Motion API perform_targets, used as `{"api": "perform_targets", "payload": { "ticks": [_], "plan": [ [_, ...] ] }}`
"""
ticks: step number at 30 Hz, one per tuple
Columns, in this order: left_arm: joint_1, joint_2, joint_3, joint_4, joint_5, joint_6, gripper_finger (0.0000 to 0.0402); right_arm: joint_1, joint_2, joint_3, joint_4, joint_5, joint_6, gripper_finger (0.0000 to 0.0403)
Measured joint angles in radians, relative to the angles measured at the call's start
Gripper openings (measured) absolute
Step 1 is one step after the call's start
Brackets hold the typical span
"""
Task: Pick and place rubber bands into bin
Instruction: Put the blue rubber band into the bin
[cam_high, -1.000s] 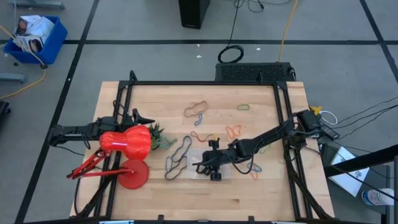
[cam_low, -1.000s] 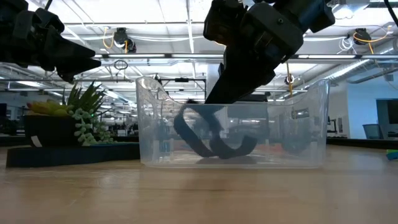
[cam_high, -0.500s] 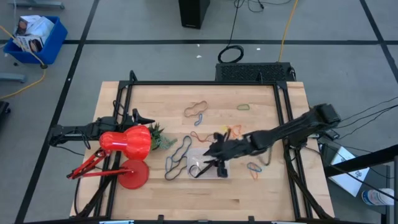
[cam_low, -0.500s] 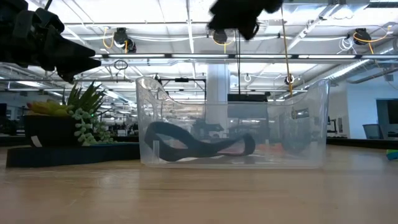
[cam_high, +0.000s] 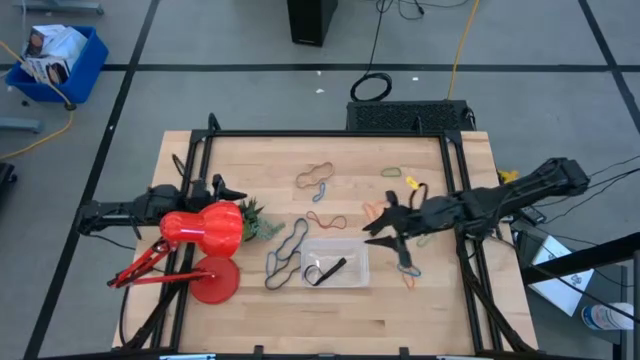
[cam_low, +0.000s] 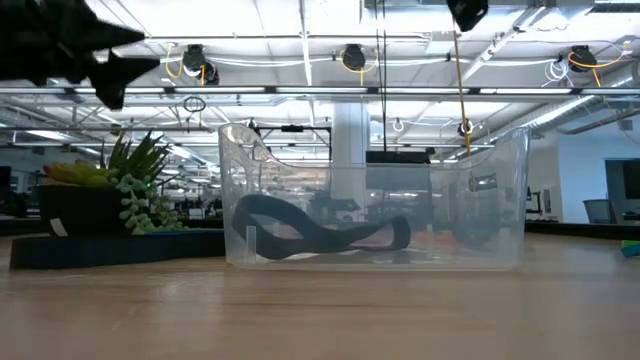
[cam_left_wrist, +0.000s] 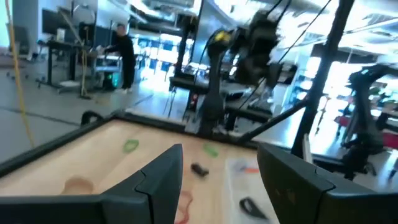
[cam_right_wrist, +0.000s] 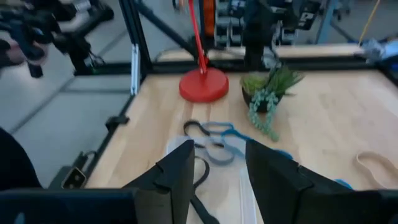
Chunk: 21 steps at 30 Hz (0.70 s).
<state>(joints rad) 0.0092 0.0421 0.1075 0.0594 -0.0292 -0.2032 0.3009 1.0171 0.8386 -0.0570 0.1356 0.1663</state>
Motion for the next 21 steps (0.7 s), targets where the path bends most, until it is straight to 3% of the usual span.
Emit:
{"api": "perform_targets", "payload": {
  "ticks": [8, 16, 21],
  "plan": [
    [-0.007, 0.288, 0.228, -0.113, -0.014, 0.07, 0.0214, 0.0, -0.159, -0.194, 0.183, 0.001, -0.074, 0.0141],
    [-0.047, 0.665, 0.661, -0.602, -0.043, 0.101, 0.0214, 0.0, -0.255, -0.277, 0.178, -0.004, -0.051, 0.0141],
    [-0.103, 0.877, 0.841, -0.802, -0.044, 0.115, 0.0213, 0.0, -0.289, -0.318, 0.172, -0.005, -0.051, 0.0141]
  ]
}}
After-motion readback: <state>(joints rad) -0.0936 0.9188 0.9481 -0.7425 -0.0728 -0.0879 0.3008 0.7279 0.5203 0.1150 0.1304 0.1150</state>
